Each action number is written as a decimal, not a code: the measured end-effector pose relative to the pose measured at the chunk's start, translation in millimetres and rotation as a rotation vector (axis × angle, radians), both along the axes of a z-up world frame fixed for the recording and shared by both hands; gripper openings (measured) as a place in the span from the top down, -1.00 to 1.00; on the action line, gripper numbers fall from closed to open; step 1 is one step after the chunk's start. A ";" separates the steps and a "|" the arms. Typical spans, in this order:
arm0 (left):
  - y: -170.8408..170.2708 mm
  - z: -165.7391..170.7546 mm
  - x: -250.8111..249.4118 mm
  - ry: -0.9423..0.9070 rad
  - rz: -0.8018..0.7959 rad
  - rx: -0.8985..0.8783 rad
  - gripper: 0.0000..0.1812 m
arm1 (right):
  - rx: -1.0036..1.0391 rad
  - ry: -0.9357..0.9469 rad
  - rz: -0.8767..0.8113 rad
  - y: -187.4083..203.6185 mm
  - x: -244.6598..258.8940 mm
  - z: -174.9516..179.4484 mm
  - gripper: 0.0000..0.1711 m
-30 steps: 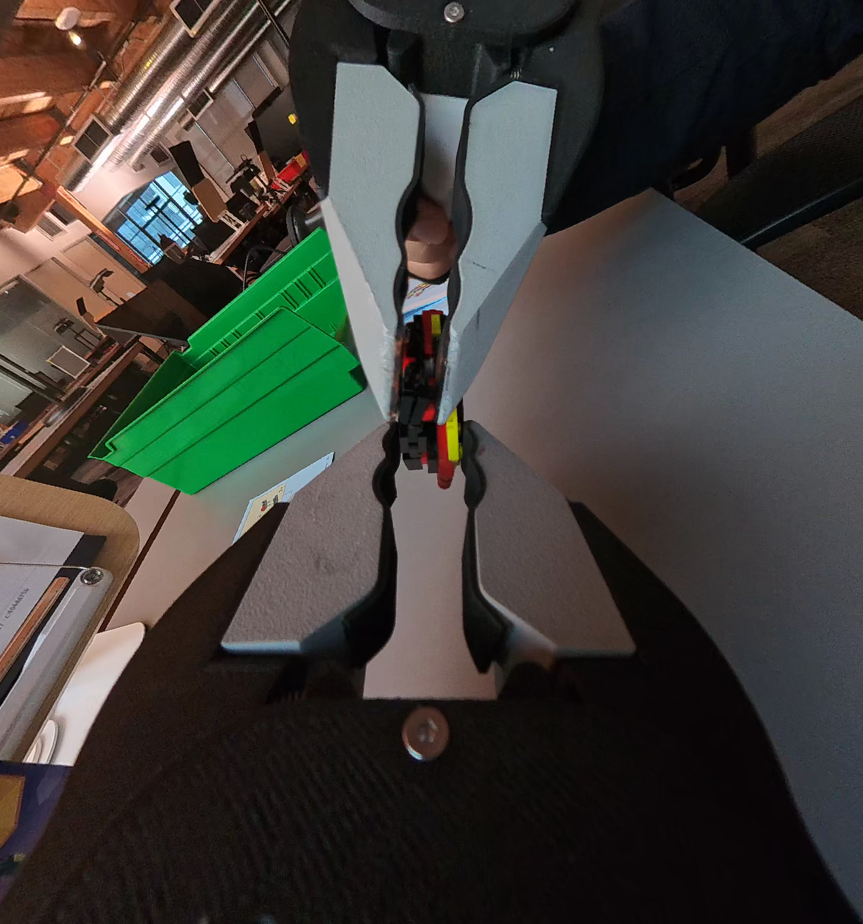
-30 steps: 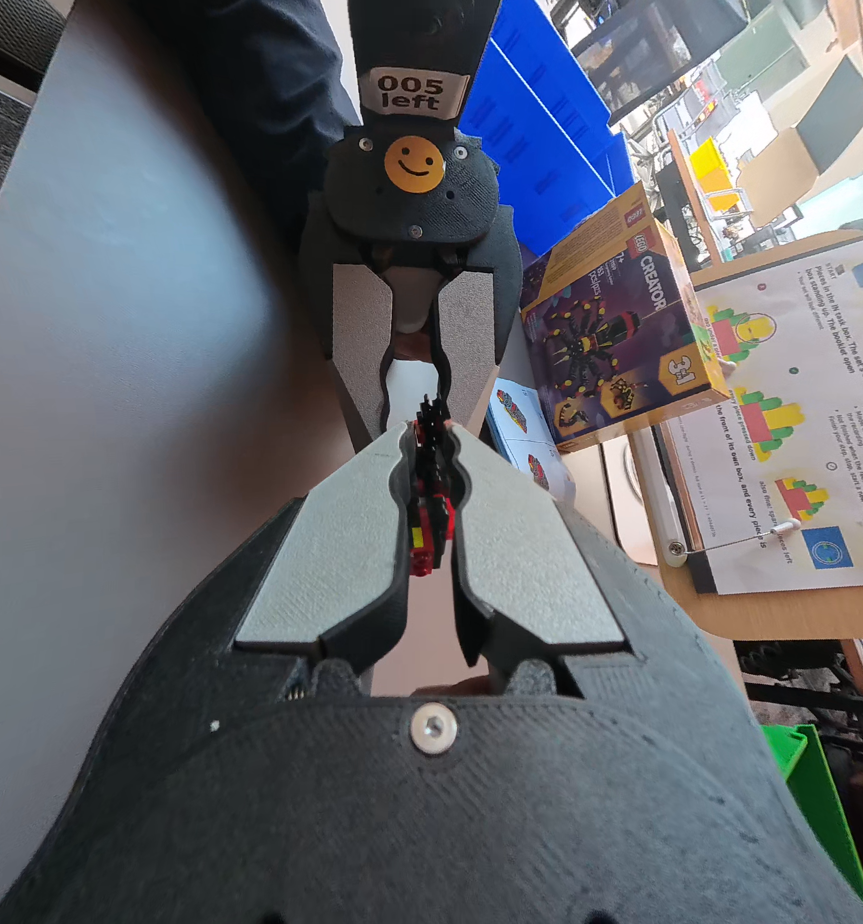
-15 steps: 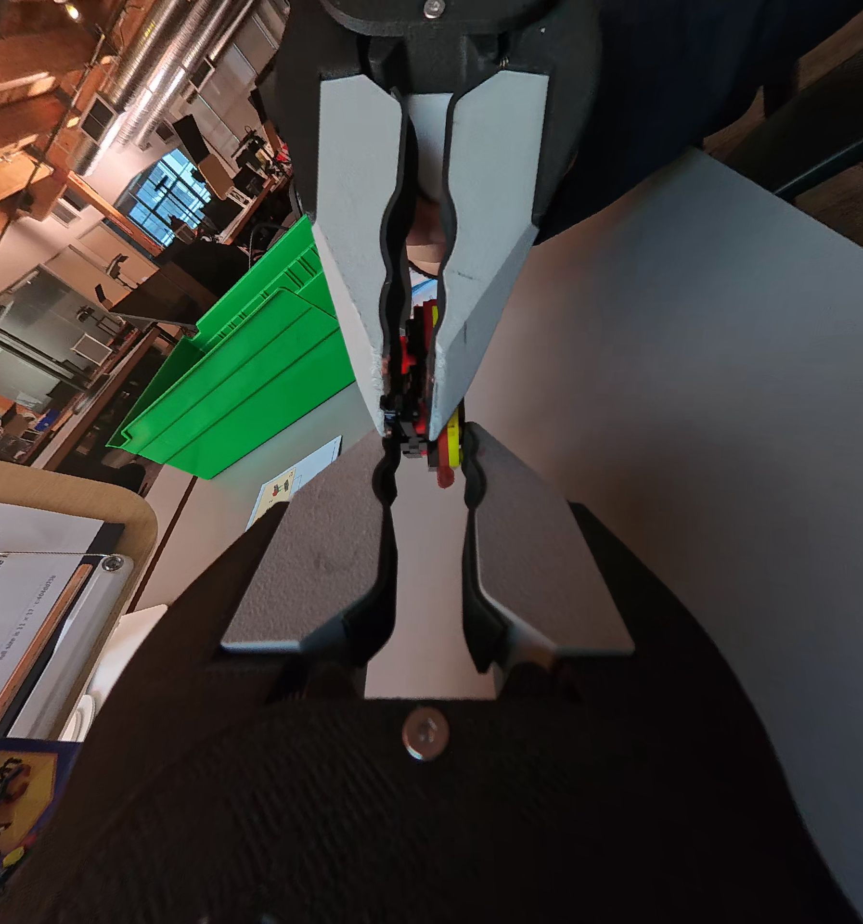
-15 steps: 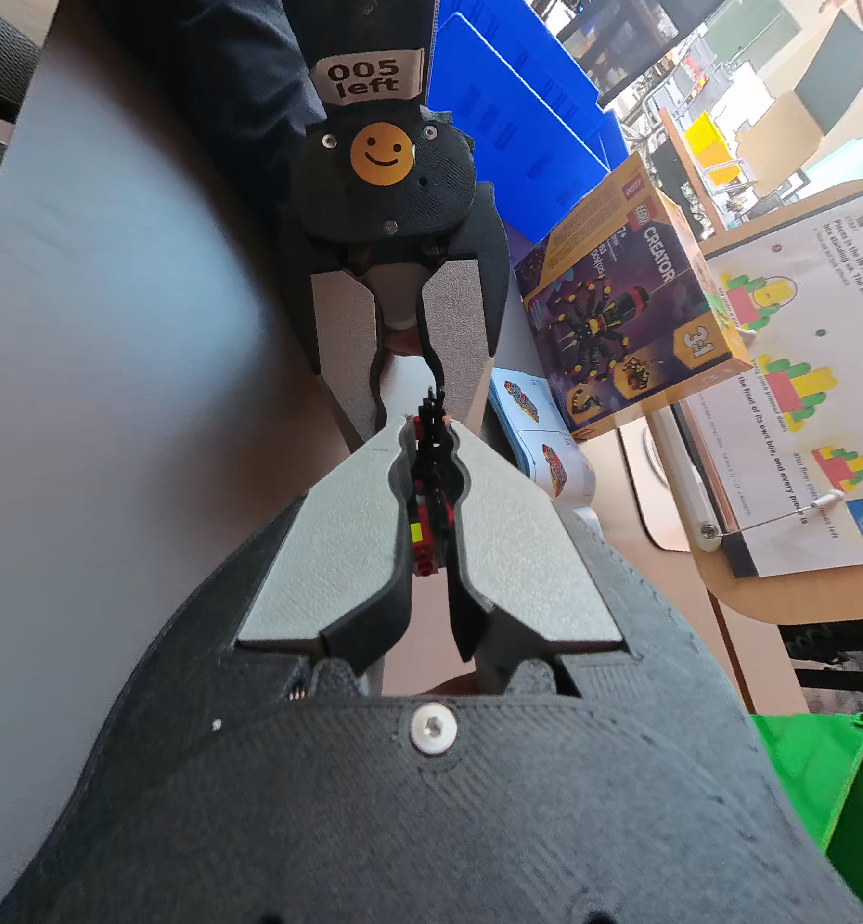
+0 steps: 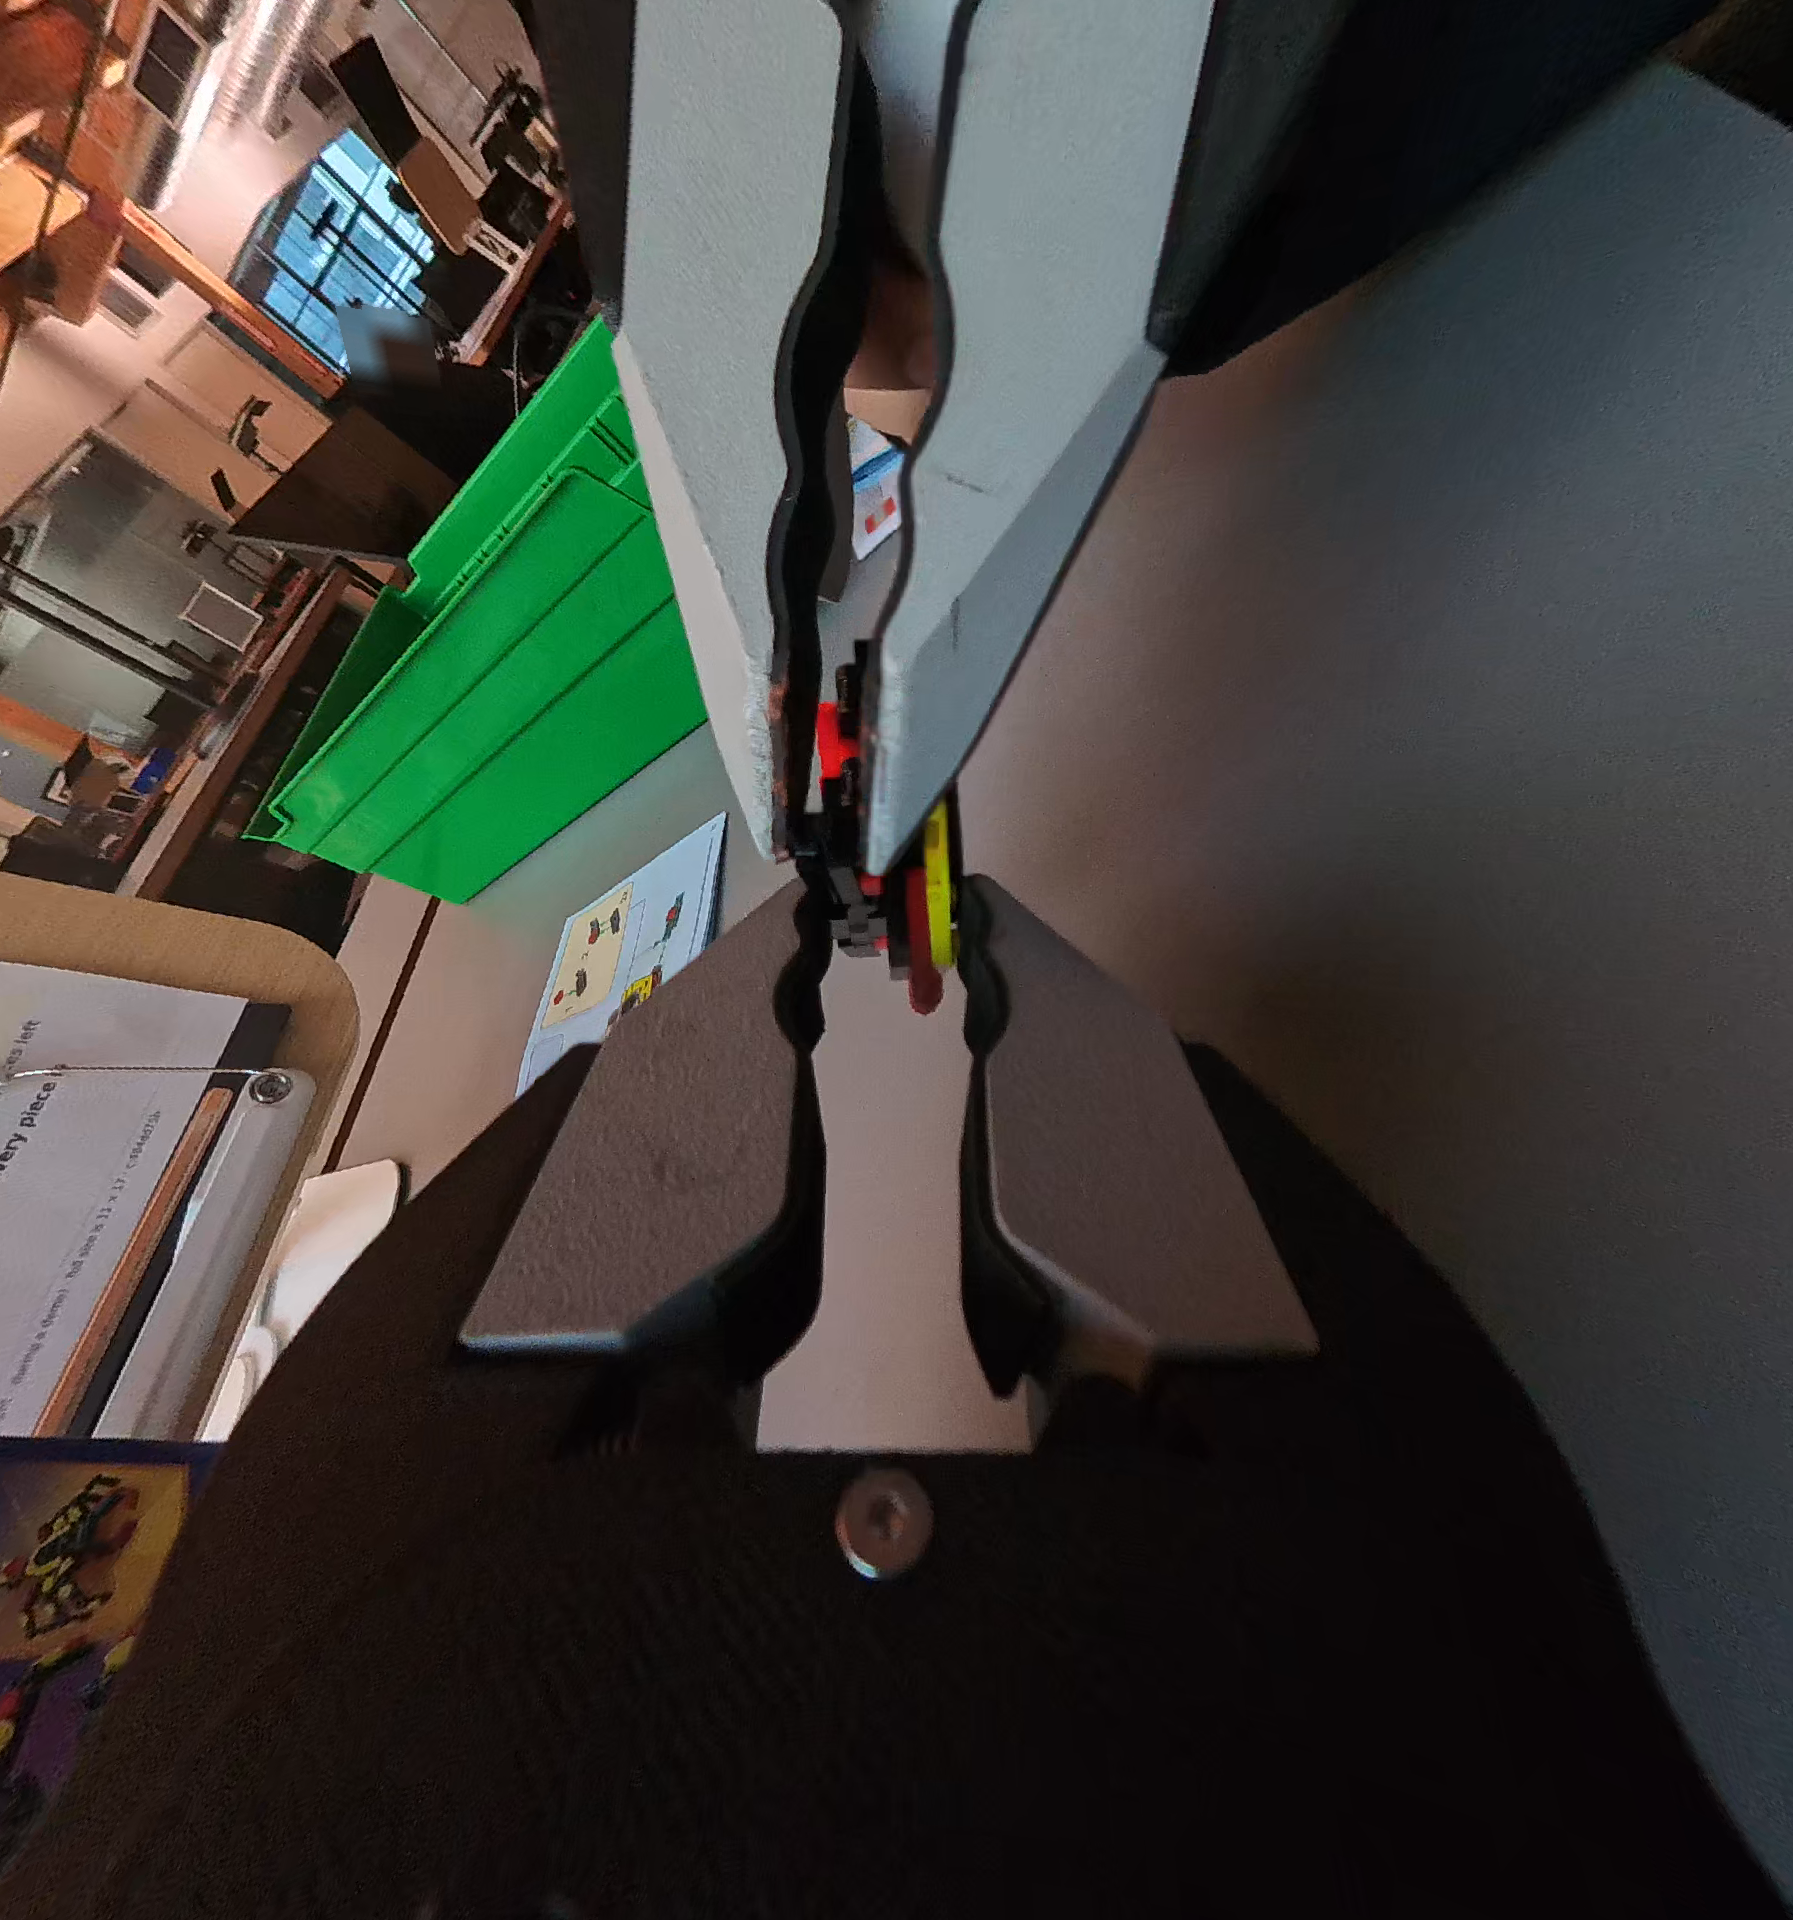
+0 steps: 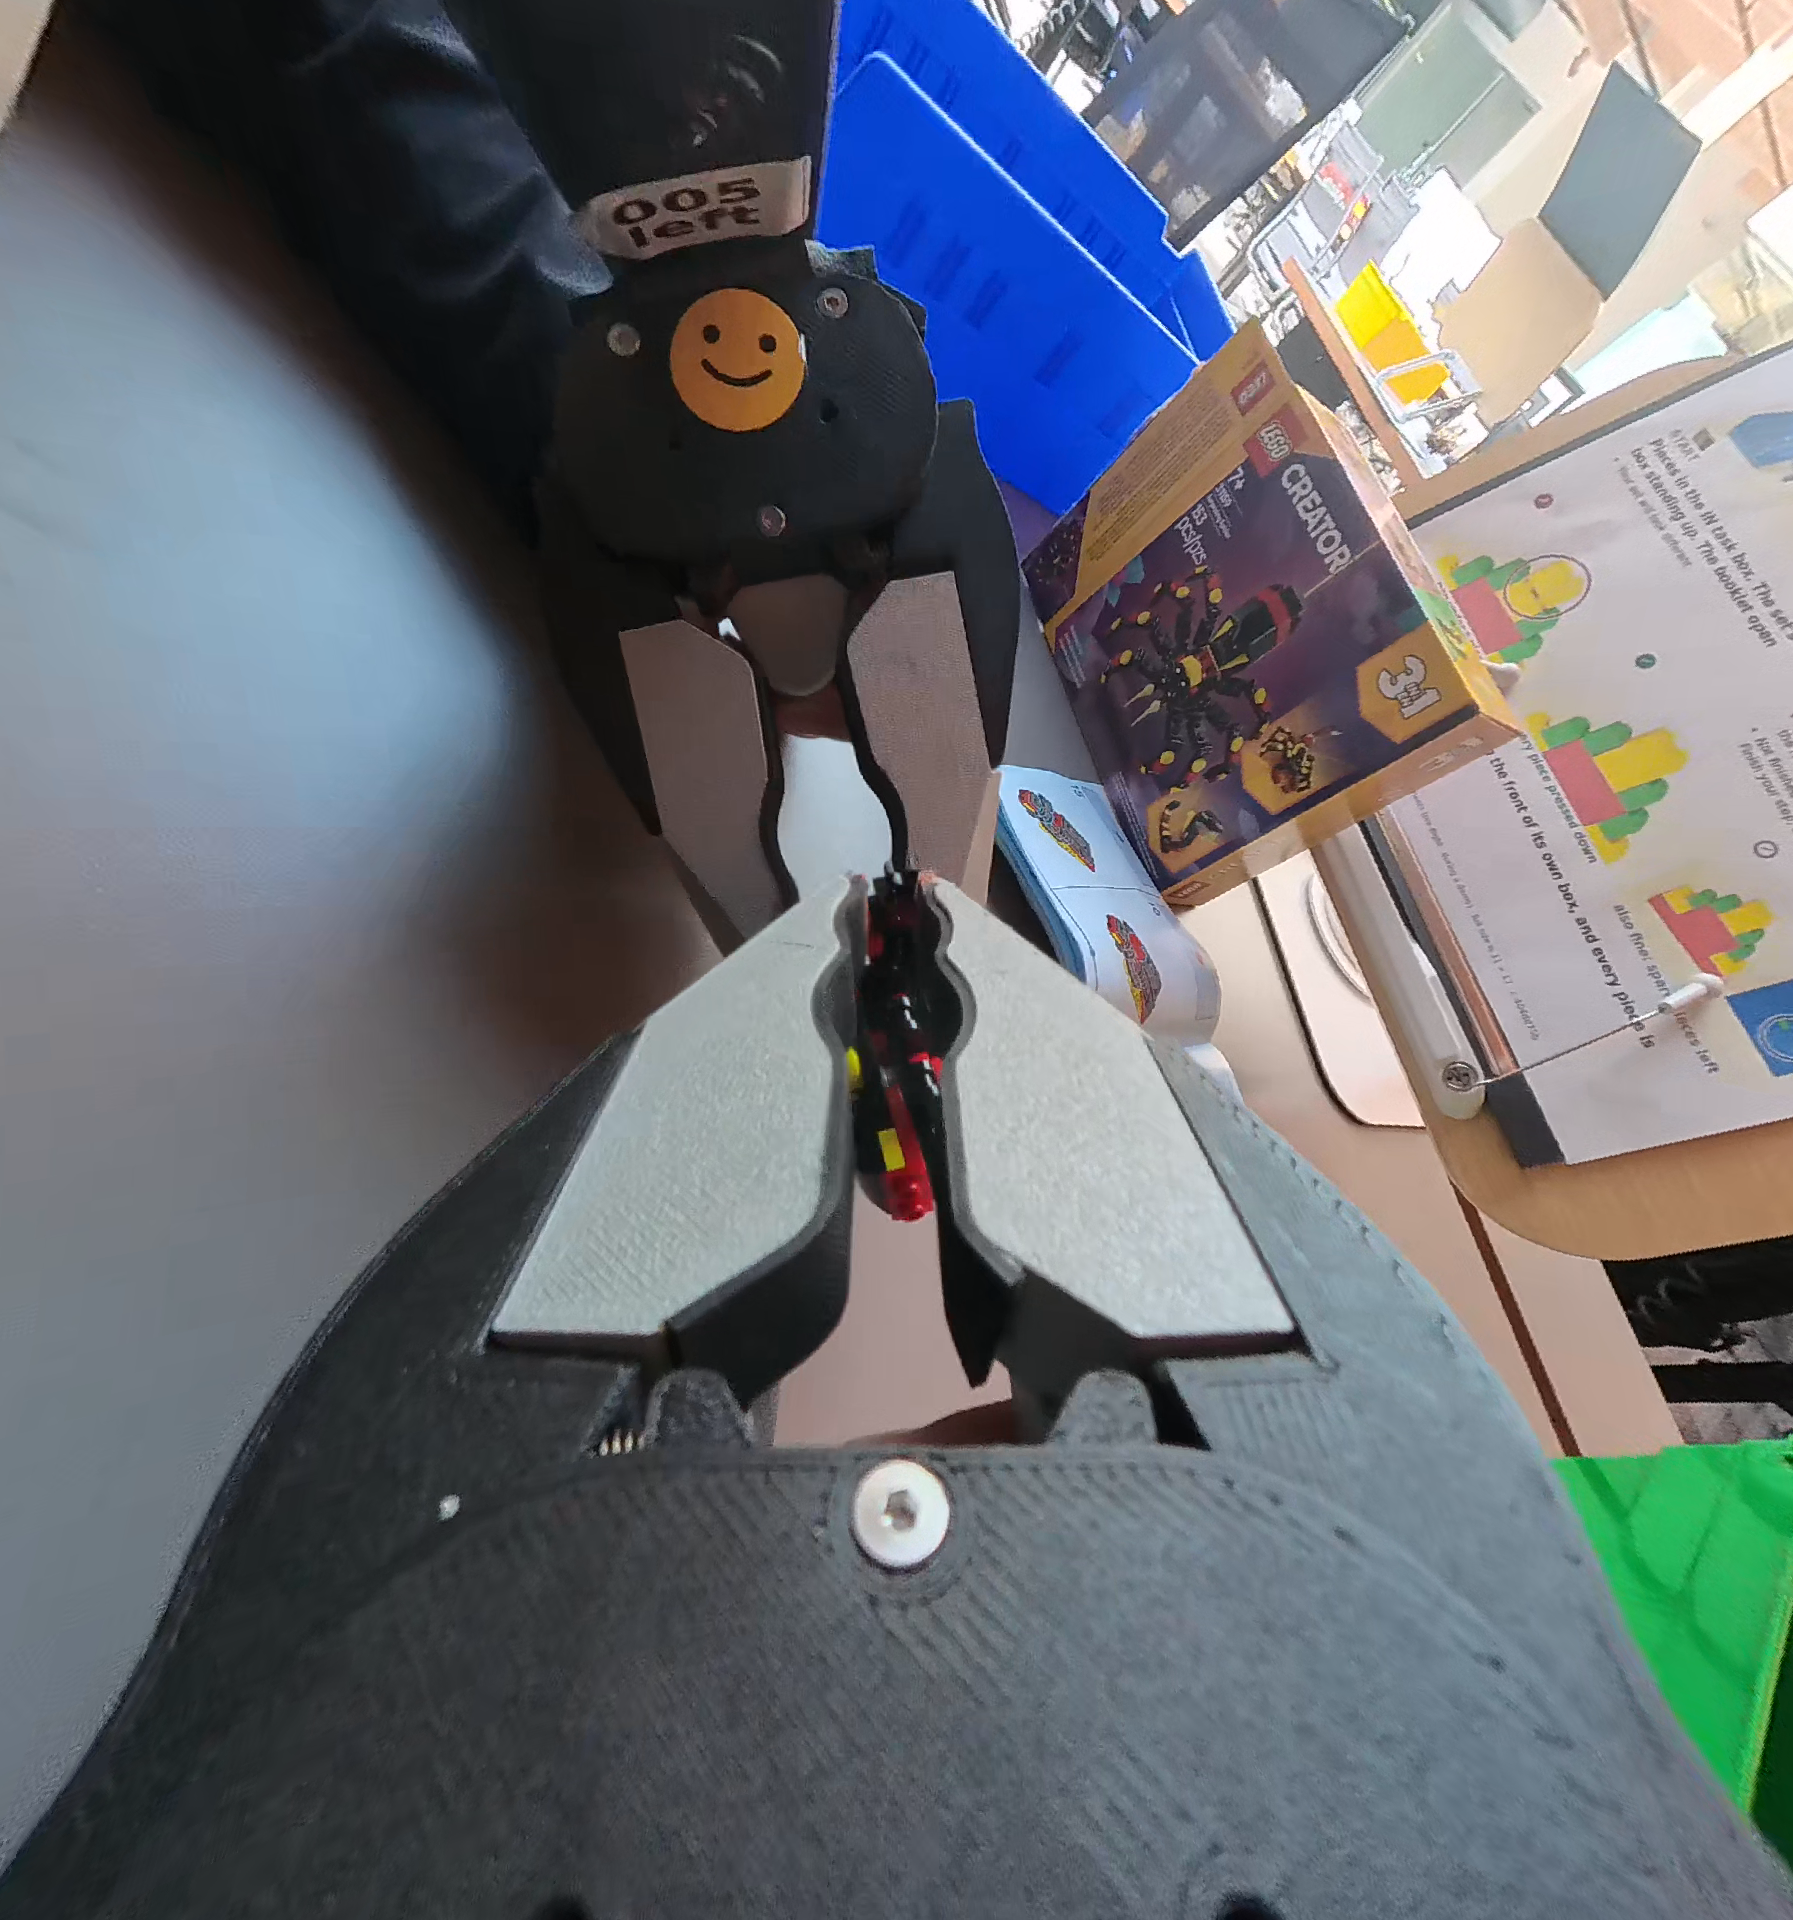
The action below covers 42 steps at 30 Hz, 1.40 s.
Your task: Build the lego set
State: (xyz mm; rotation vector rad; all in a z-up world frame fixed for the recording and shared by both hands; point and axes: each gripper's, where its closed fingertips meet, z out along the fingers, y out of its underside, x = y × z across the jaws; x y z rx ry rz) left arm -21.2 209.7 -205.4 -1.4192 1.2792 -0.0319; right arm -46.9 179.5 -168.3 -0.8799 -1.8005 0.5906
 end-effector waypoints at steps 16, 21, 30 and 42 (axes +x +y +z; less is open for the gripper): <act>0.7 -10.6 -3.1 0.074 0.035 -0.014 0.76 | -0.060 -0.024 0.068 0.3 2.4 -8.2 0.96; -1.4 -14.7 -1.0 0.079 0.035 -0.053 0.76 | 0.131 -0.029 0.056 0.0 2.9 -12.5 0.92; -2.5 -19.0 0.4 0.105 0.045 -0.064 0.76 | 0.170 -0.155 0.037 0.0 0.6 -23.6 0.93; -1.3 -18.3 0.3 0.091 0.049 -0.082 0.76 | 0.101 -0.200 0.088 2.7 1.4 -23.5 0.95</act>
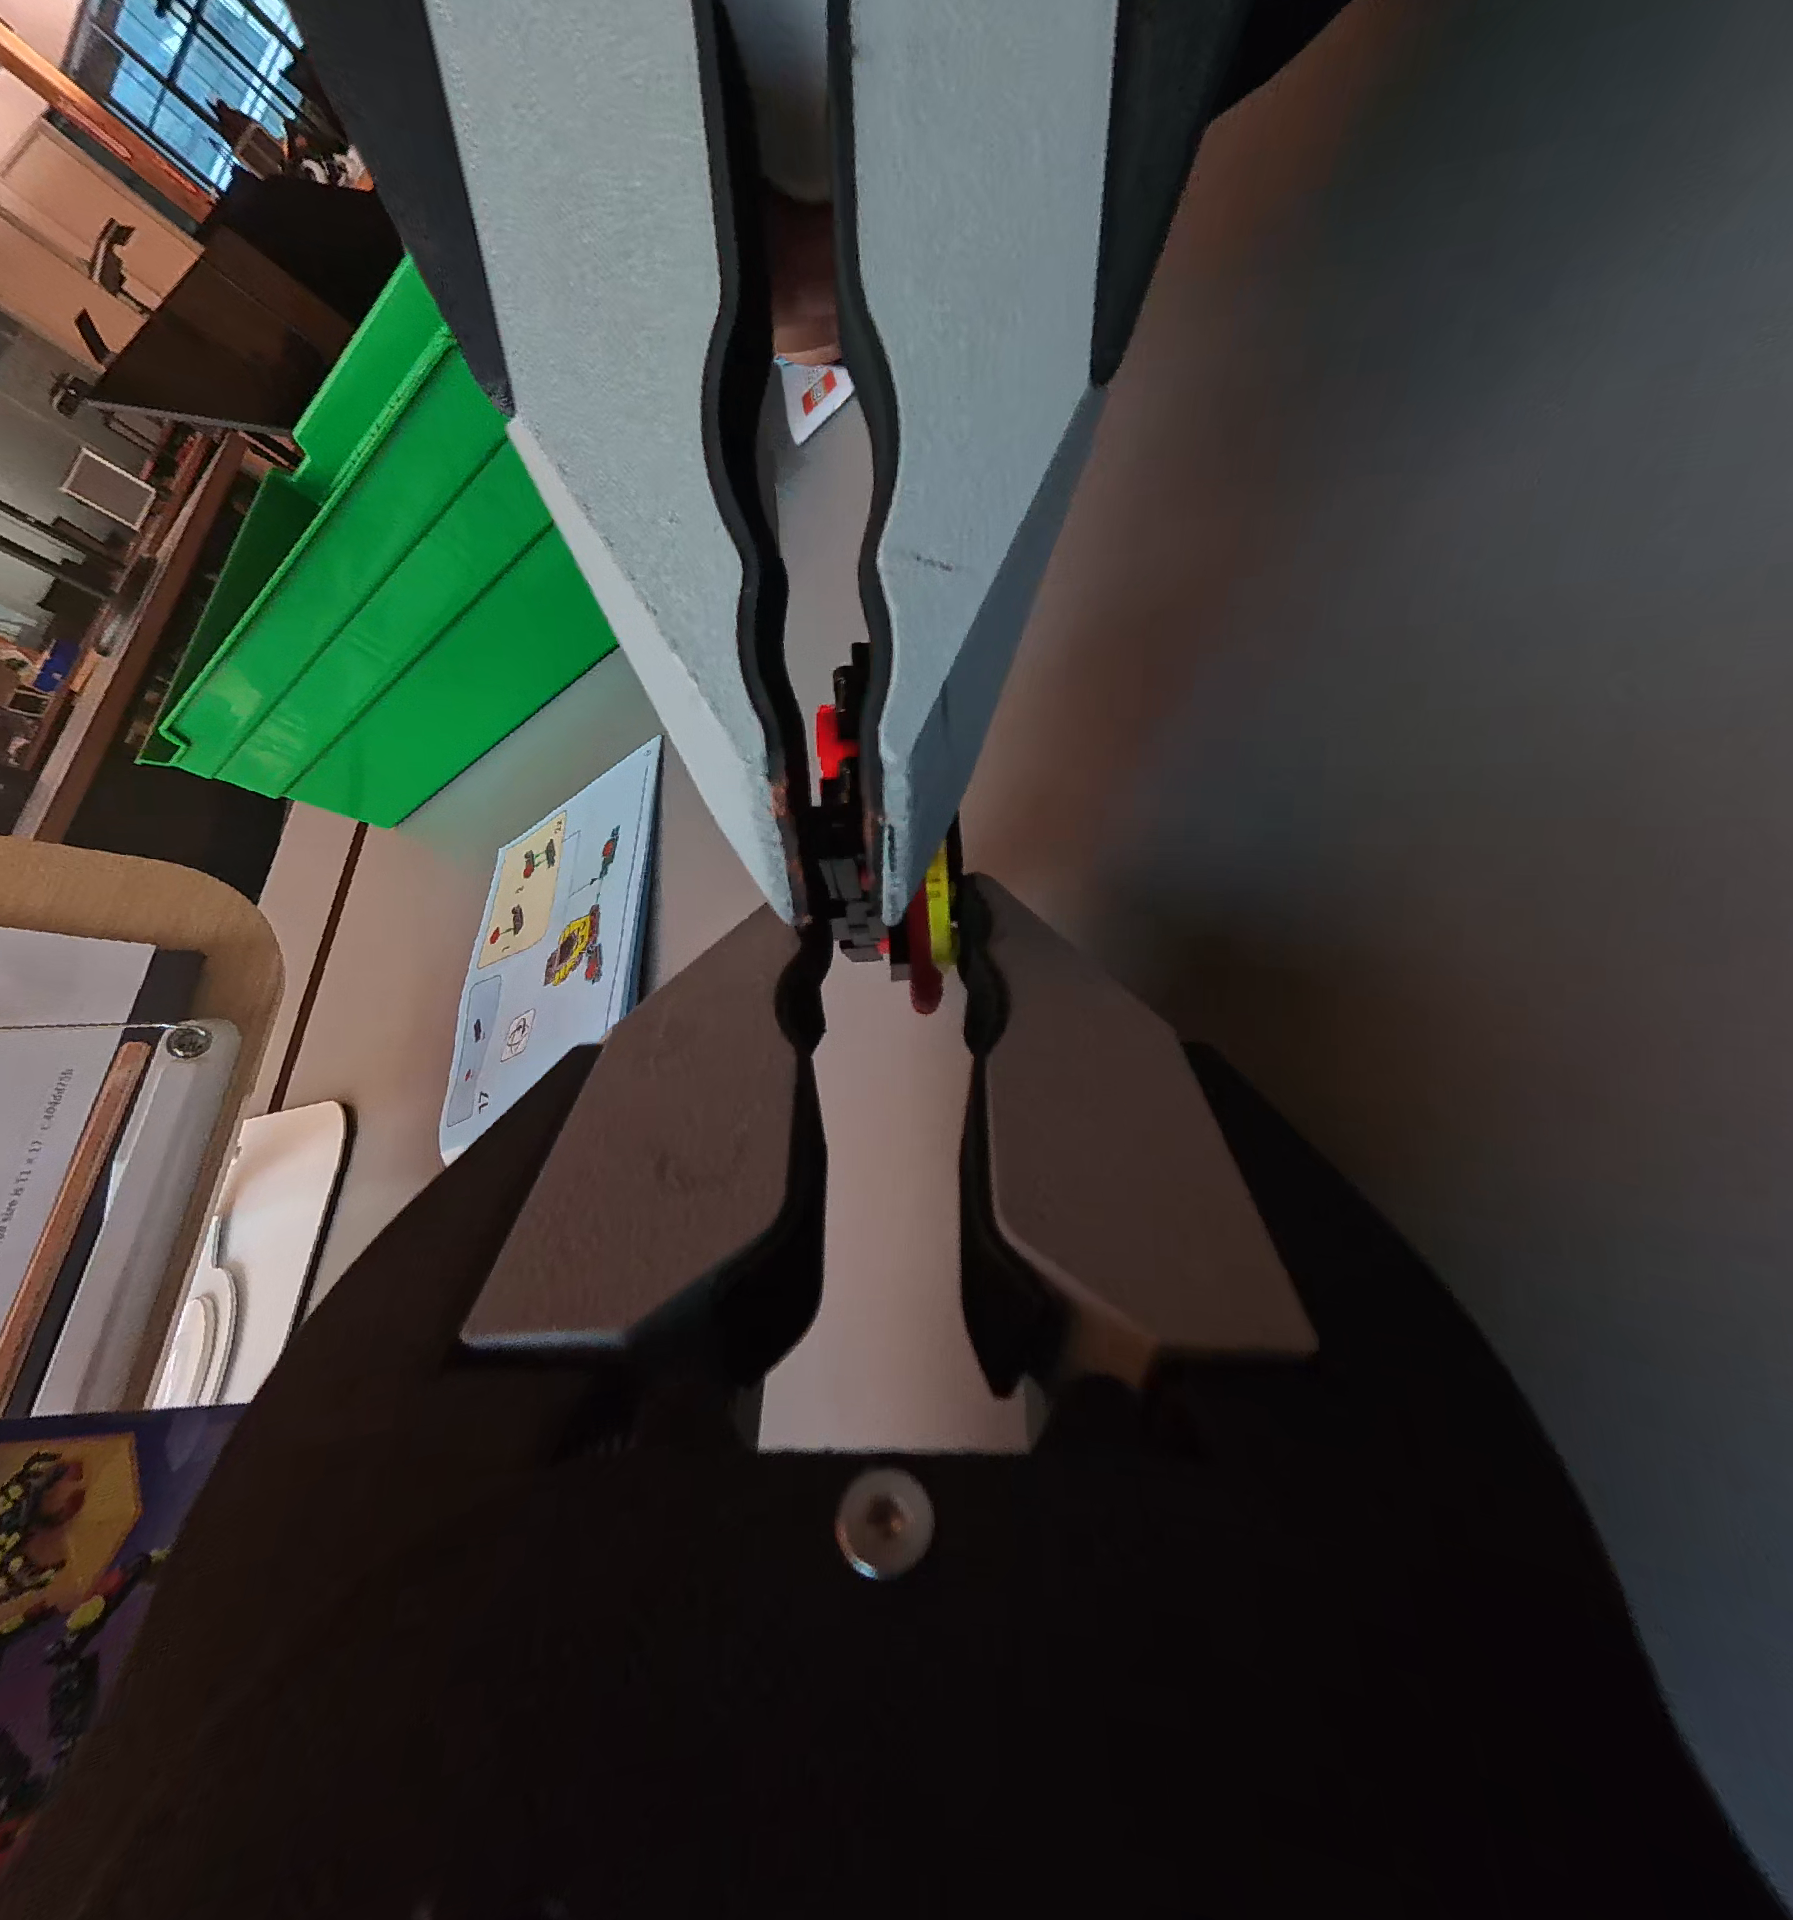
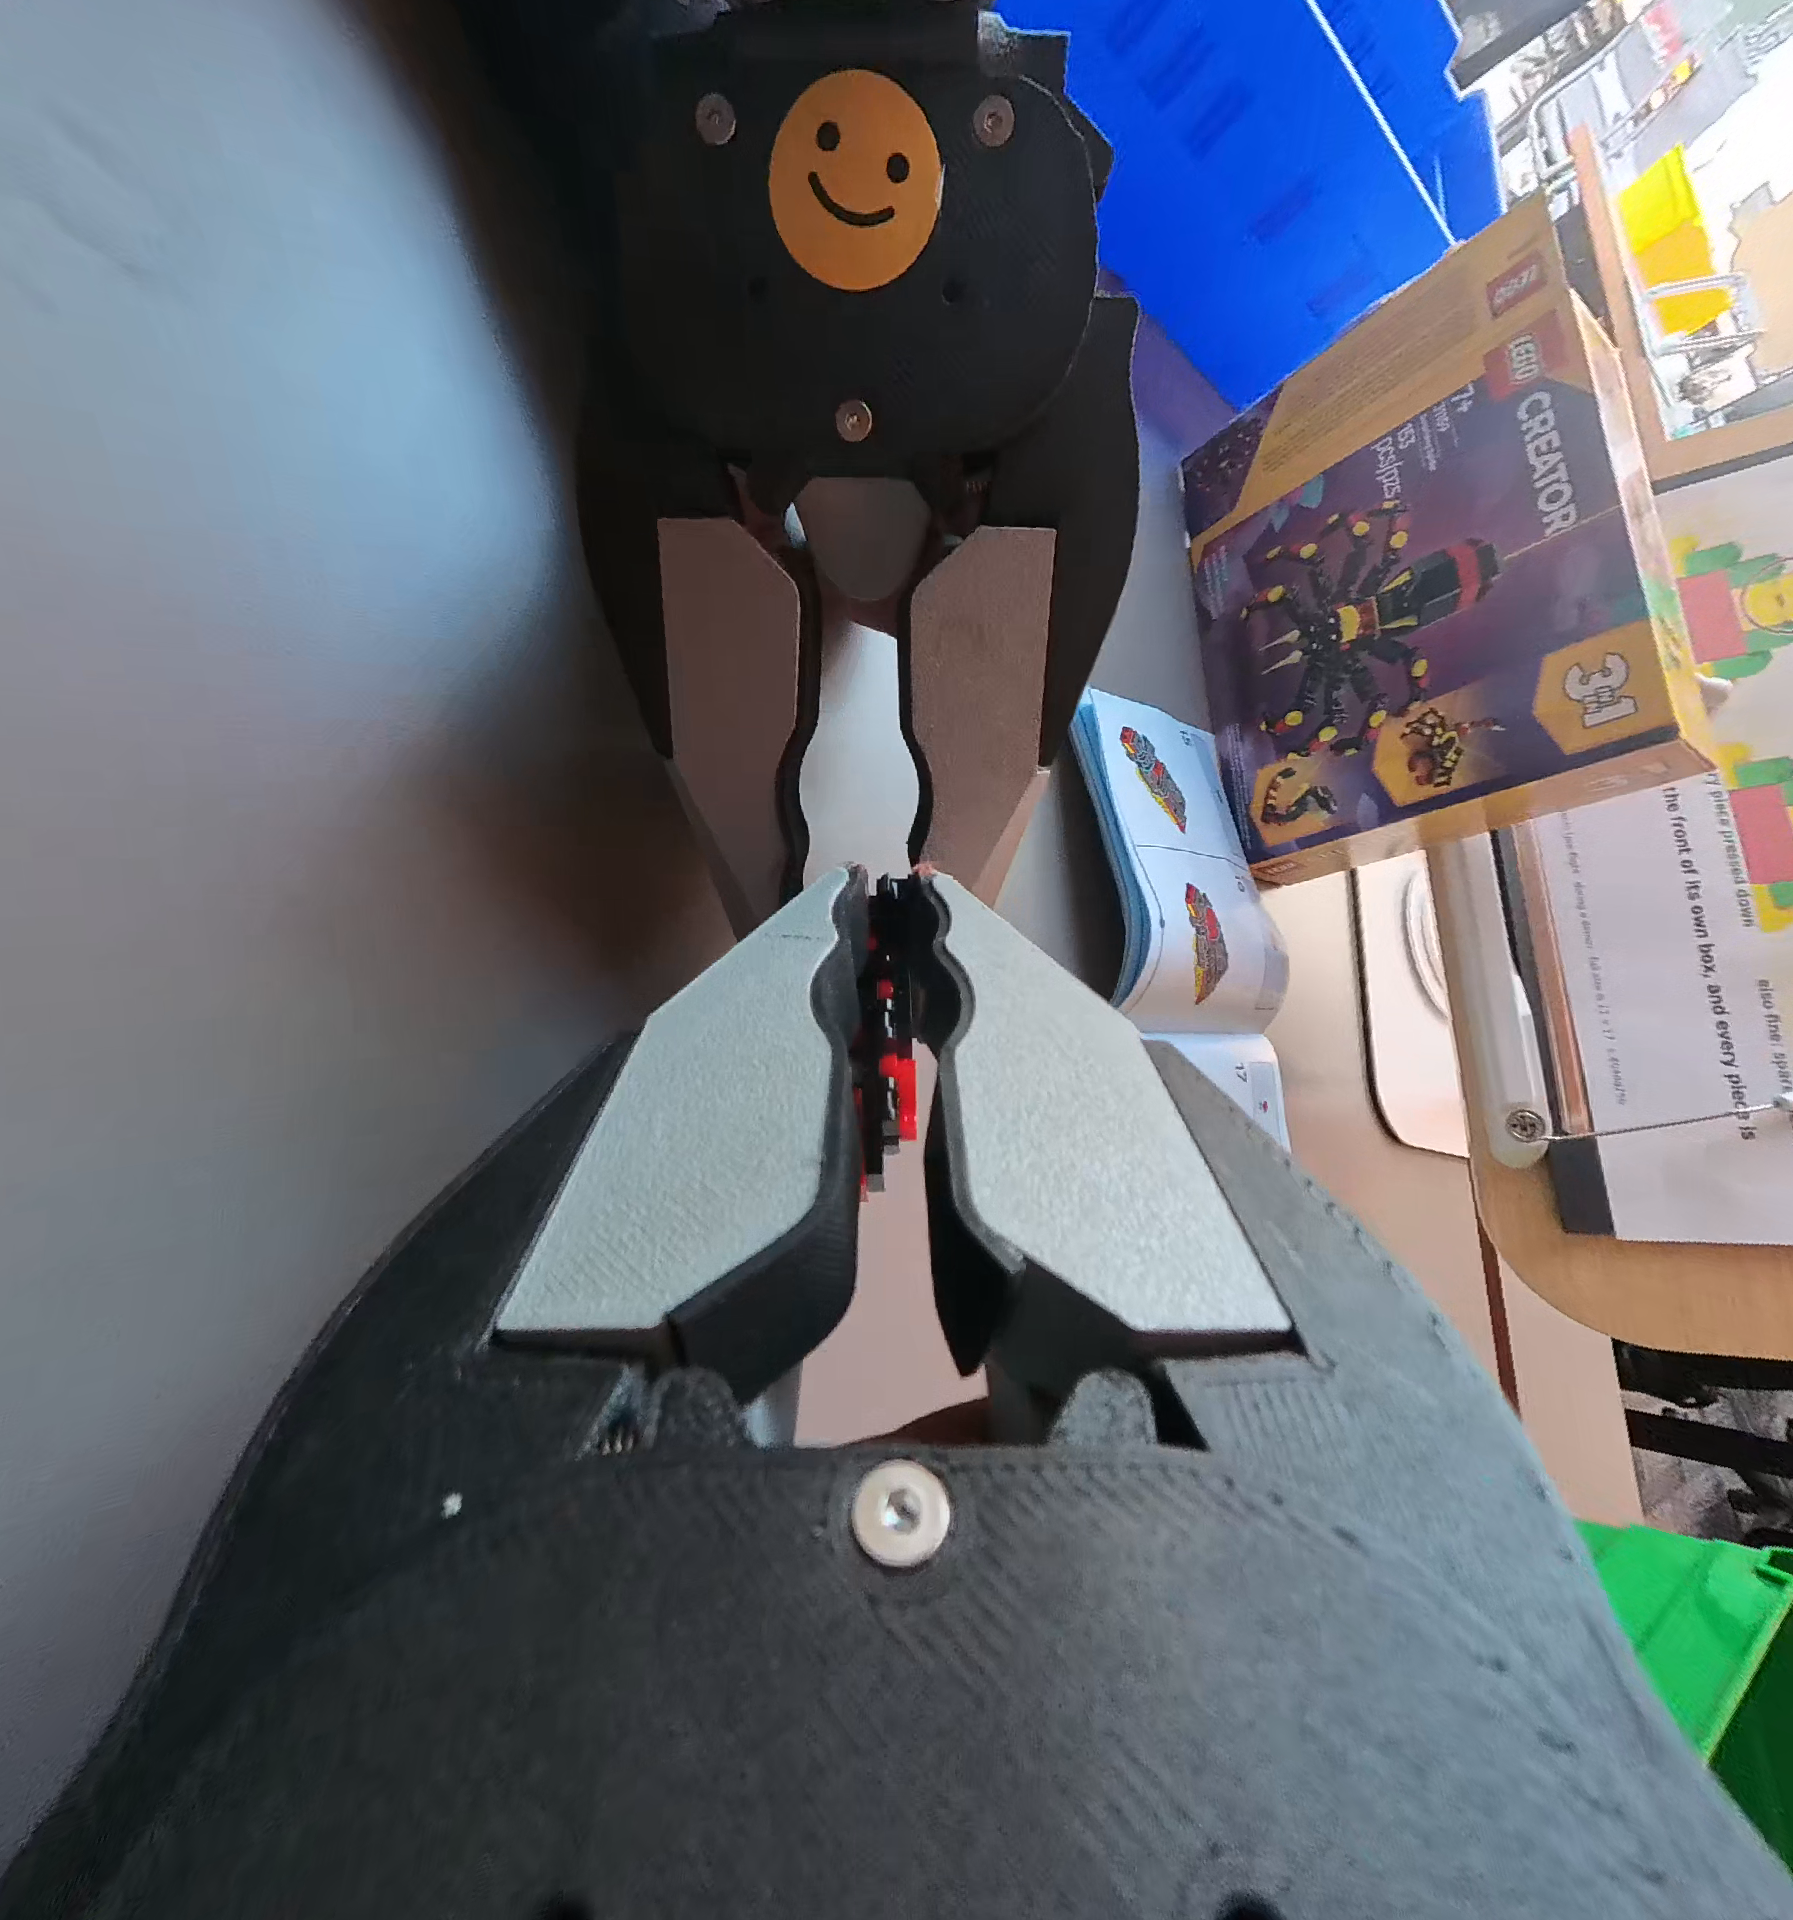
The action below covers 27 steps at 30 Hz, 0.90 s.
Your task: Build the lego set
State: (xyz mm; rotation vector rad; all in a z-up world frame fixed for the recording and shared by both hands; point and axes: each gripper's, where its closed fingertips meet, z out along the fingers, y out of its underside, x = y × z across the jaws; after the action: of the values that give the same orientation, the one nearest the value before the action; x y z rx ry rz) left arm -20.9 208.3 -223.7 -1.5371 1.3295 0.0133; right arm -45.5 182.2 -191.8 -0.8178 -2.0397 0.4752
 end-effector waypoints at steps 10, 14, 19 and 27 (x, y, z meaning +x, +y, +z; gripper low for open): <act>3.7 -5.4 -3.6 0.045 0.022 0.013 0.76 | -0.075 0.000 -0.051 5.9 -3.9 -3.1 0.81; 4.4 -7.6 -4.3 0.061 0.037 0.010 0.76 | -0.023 -0.068 -0.049 5.8 -2.1 -6.8 0.85; 7.3 -4.8 -9.2 0.053 0.071 -0.004 0.76 | 0.025 -0.077 -0.063 7.9 -2.4 -5.4 0.93; 8.9 28.5 -14.0 -0.023 0.117 0.137 0.76 | -0.124 0.166 -0.047 14.4 2.0 24.2 0.94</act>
State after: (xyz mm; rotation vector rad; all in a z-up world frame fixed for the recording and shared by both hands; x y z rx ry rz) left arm -34.9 217.2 -195.1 -1.4919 1.1942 0.1566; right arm -43.5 196.6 -167.6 -0.8686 -1.8493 0.6273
